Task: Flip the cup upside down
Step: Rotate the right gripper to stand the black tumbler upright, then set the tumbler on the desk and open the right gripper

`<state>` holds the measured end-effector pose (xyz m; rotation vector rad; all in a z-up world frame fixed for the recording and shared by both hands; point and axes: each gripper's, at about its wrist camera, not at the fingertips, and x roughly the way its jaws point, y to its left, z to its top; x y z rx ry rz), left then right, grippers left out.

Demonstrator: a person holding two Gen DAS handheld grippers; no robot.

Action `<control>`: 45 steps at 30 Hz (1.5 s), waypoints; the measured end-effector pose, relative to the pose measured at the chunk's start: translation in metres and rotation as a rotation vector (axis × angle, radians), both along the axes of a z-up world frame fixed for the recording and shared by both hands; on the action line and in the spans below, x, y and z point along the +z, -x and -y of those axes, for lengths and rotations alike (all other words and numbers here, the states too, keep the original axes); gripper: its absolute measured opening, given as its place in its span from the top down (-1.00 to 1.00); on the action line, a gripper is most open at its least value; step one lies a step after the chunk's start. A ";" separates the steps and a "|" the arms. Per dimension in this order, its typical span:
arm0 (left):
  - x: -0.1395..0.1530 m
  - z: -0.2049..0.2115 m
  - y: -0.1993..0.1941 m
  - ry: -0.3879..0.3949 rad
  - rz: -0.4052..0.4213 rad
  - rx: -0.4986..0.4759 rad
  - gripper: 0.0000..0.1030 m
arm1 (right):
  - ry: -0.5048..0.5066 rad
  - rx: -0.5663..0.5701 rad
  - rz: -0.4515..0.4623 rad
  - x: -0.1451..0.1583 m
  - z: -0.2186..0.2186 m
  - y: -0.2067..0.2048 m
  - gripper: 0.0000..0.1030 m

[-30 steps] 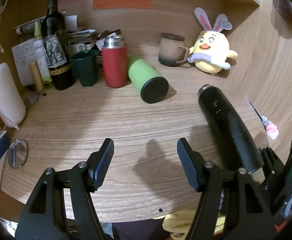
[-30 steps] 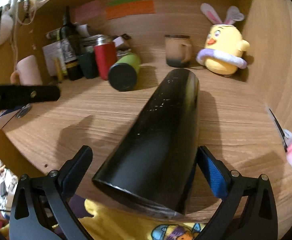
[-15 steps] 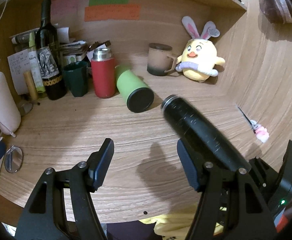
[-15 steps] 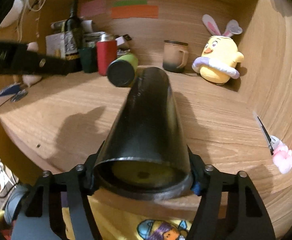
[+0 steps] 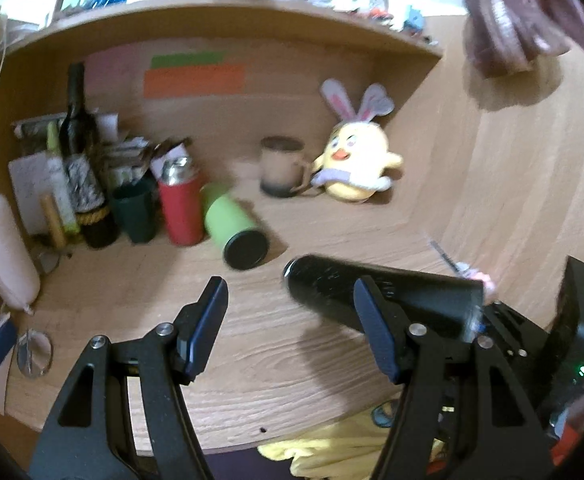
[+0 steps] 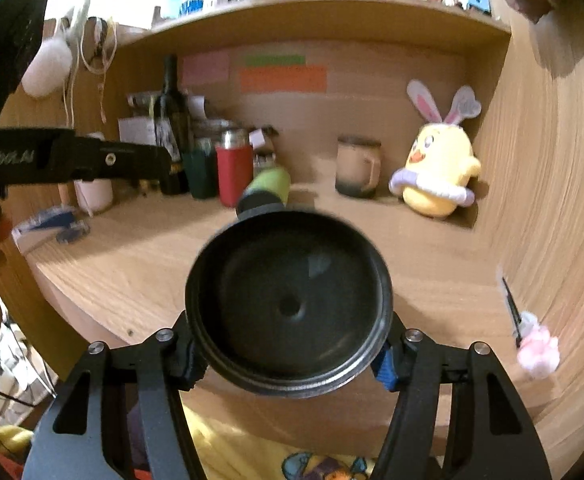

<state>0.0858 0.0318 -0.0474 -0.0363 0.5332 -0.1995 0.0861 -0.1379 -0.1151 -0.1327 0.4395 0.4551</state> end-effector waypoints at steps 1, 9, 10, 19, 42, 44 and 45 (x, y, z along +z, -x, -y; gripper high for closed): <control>0.005 0.002 0.002 0.004 0.012 -0.022 -0.31 | -0.010 0.002 0.010 0.004 0.000 0.000 -0.16; 0.029 0.020 -0.007 0.046 0.031 -0.164 -0.38 | -0.058 0.014 0.065 0.027 -0.005 -0.005 -0.16; 0.030 0.023 -0.009 0.039 0.032 -0.164 -0.38 | -0.059 0.016 0.067 0.029 -0.005 -0.006 -0.16; 0.056 0.015 -0.031 0.058 0.062 -0.166 -0.38 | -0.112 0.045 0.054 0.045 -0.003 -0.030 -0.16; 0.049 -0.028 -0.124 0.175 -0.101 -0.048 -0.62 | -0.100 0.112 0.029 0.058 -0.044 -0.086 -0.16; 0.048 -0.029 -0.127 0.174 -0.104 -0.044 -0.66 | -0.122 0.120 0.008 0.058 -0.041 -0.088 -0.16; 0.048 -0.029 -0.129 0.176 -0.109 -0.045 -0.68 | -0.127 0.119 0.004 0.058 -0.039 -0.088 -0.16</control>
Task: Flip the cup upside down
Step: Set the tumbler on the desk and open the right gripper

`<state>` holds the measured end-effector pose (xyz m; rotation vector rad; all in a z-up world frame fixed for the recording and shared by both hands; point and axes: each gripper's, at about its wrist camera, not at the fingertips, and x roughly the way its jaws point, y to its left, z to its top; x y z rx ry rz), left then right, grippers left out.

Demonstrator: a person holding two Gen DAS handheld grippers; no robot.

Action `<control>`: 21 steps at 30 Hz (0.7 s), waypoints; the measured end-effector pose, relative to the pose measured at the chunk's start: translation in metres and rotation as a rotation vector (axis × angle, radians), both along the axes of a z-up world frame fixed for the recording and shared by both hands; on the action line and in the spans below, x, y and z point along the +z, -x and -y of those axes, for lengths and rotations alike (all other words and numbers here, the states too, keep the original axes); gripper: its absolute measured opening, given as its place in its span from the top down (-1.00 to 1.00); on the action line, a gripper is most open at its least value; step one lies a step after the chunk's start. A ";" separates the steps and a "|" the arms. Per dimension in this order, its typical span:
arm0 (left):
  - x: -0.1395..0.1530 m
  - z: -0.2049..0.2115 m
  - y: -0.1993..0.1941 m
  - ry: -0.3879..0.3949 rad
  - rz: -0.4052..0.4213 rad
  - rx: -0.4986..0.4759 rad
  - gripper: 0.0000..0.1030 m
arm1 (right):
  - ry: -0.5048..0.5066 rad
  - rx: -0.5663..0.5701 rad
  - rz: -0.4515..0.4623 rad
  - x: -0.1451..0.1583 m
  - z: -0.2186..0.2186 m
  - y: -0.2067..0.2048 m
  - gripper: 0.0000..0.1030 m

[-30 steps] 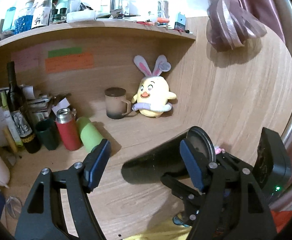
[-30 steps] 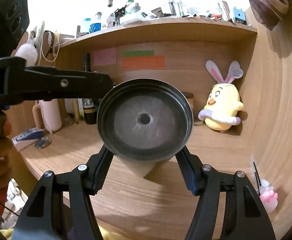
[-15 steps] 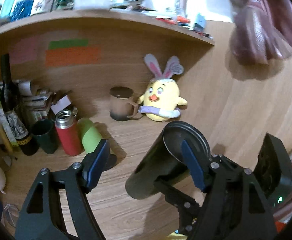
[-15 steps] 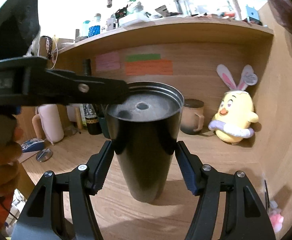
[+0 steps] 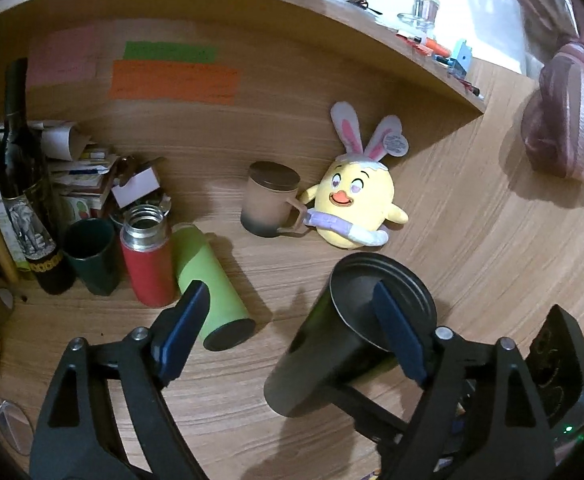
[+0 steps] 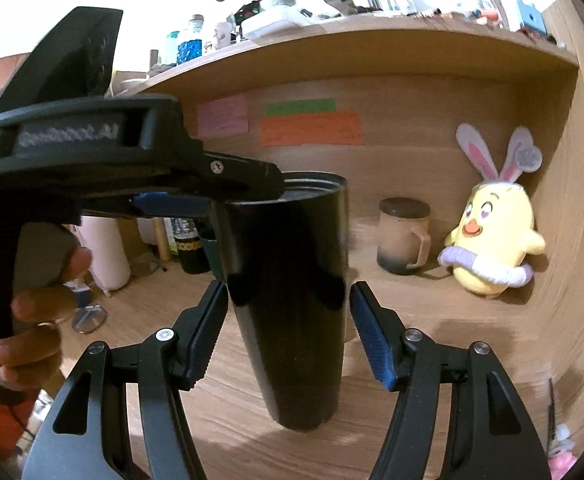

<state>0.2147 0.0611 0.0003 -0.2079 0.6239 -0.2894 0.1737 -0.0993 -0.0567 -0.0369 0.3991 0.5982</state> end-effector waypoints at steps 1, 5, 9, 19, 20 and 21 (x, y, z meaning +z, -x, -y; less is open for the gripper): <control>0.000 0.000 -0.001 0.003 -0.004 -0.001 -0.70 | 0.001 -0.003 -0.002 0.000 0.002 0.001 -0.16; 0.001 0.002 -0.003 -0.004 -0.008 -0.006 -0.70 | 0.008 -0.001 -0.007 0.001 0.007 0.007 -0.18; 0.005 0.008 -0.003 -0.053 -0.002 0.006 -0.70 | 0.004 -0.009 0.004 0.003 0.017 0.017 -0.36; 0.013 0.014 -0.002 -0.095 0.001 0.032 -0.71 | -0.026 -0.053 0.034 0.012 0.044 0.035 -0.56; 0.016 0.014 0.002 -0.093 0.015 0.038 -0.71 | -0.028 -0.055 0.034 0.013 0.047 0.036 -0.56; 0.020 0.013 0.009 -0.093 0.036 0.045 -0.71 | -0.030 -0.058 0.035 0.014 0.049 0.037 -0.57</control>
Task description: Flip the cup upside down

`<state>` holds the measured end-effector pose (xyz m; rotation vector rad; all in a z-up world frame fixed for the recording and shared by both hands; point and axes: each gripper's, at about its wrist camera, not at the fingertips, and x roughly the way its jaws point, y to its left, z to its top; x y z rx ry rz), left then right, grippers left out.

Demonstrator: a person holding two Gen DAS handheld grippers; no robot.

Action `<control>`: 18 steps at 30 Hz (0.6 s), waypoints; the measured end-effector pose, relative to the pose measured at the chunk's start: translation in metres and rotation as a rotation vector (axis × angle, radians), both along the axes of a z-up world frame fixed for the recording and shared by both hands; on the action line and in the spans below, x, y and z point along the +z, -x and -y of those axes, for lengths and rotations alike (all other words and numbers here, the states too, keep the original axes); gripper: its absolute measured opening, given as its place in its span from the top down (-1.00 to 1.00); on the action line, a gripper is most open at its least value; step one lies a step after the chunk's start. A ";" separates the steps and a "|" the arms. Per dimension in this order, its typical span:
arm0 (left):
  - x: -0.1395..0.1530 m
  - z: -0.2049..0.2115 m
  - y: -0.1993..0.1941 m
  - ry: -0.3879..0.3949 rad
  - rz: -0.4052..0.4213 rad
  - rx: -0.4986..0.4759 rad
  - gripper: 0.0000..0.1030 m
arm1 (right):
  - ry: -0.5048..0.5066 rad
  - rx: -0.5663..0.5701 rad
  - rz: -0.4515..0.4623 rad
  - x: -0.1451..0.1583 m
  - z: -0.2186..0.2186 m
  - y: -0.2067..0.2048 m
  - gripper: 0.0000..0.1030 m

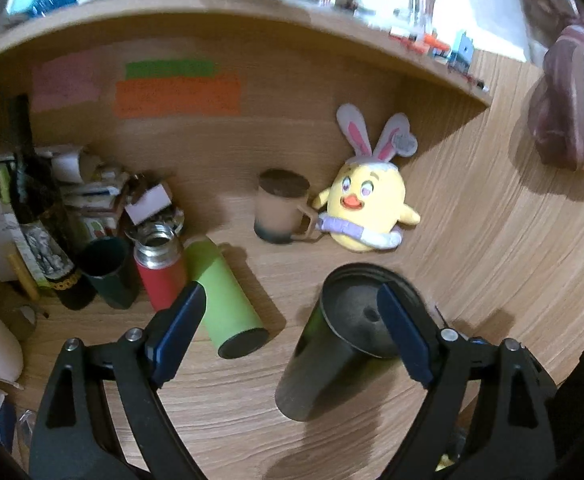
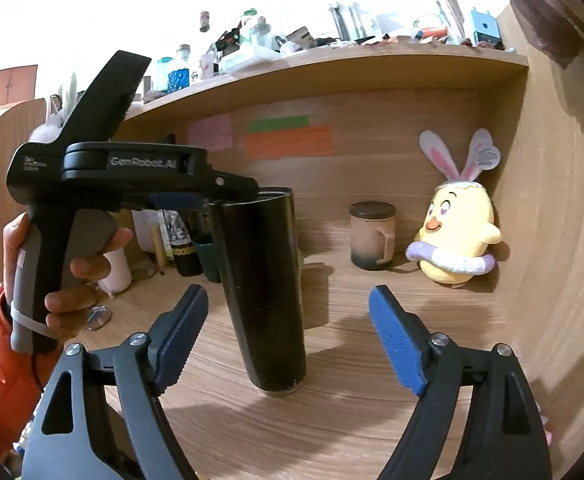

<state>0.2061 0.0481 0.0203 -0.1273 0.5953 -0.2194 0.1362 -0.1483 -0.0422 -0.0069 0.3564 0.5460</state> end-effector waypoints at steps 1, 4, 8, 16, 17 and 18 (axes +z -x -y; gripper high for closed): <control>0.004 -0.001 0.007 0.000 0.020 0.006 -0.71 | -0.002 -0.001 0.002 0.002 0.002 0.001 -0.59; 0.015 -0.001 0.035 -0.014 0.095 0.023 -0.78 | -0.007 -0.007 0.019 0.008 0.010 0.009 -0.61; 0.022 0.002 0.081 -0.067 0.210 0.072 -0.89 | -0.009 -0.022 0.059 0.019 0.021 0.025 -0.65; 0.006 0.022 0.162 -0.204 0.362 0.157 -1.00 | -0.041 -0.052 0.118 0.037 0.038 0.059 -1.00; 0.002 0.024 0.169 -0.202 0.358 0.144 -1.00 | -0.042 -0.053 0.118 0.038 0.039 0.062 -1.00; -0.001 0.026 0.174 -0.200 0.357 0.138 -1.00 | -0.043 -0.052 0.120 0.038 0.040 0.066 -1.00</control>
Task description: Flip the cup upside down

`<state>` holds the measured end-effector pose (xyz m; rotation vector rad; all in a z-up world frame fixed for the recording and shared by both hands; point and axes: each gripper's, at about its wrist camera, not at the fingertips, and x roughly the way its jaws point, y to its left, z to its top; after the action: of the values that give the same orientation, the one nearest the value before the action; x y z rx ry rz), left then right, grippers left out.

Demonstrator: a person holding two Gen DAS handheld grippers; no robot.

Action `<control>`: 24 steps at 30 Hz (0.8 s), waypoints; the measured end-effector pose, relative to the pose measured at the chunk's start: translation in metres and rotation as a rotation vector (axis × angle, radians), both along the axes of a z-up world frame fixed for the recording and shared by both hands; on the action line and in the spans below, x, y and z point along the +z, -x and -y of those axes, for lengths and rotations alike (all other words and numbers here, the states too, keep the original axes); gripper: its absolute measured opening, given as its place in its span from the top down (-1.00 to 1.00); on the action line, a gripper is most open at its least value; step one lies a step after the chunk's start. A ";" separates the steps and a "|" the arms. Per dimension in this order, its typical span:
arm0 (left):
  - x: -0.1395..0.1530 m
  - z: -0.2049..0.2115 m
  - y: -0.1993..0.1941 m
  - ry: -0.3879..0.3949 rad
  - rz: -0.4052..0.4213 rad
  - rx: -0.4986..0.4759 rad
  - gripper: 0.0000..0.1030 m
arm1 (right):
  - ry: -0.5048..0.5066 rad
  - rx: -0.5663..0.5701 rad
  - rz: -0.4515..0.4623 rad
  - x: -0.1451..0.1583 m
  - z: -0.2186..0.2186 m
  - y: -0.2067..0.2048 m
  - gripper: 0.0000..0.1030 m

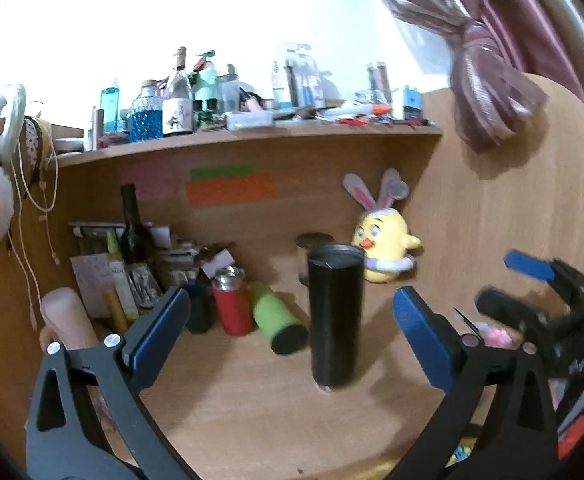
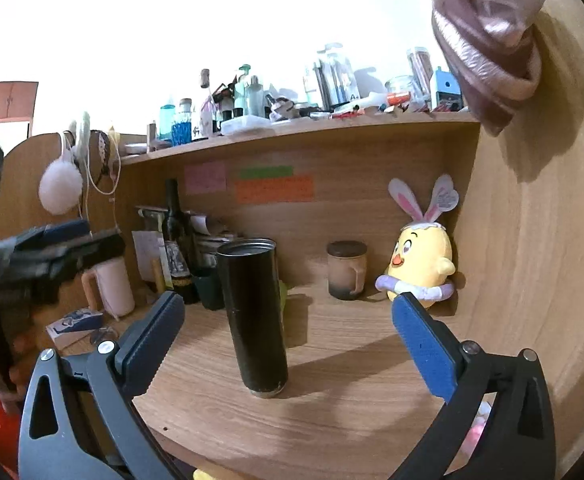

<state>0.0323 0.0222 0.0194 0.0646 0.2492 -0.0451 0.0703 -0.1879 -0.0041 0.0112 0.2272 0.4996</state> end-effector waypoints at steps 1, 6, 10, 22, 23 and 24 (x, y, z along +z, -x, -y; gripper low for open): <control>-0.003 0.002 0.005 0.001 -0.001 -0.001 -1.00 | 0.001 -0.001 -0.001 0.000 0.000 0.003 -1.00; -0.015 0.003 0.027 0.049 -0.008 -0.017 -1.00 | 0.001 0.006 -0.005 -0.001 0.002 0.022 -1.00; -0.017 0.004 0.039 0.063 0.001 -0.019 -1.00 | 0.003 0.003 0.003 -0.003 0.002 0.036 -1.00; -0.020 0.006 0.047 0.077 0.005 -0.032 -1.00 | 0.007 -0.005 0.007 -0.005 0.004 0.043 -1.00; -0.019 0.005 0.045 0.078 0.003 -0.033 -1.00 | 0.008 -0.003 0.005 -0.005 0.003 0.043 -1.00; -0.020 0.005 0.045 0.078 0.001 -0.031 -1.00 | 0.009 -0.002 0.003 -0.006 0.003 0.043 -1.00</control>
<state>-0.0128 0.0170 -0.0002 -0.0092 0.2455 -0.0857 0.0278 -0.1909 -0.0097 0.0016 0.2265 0.4962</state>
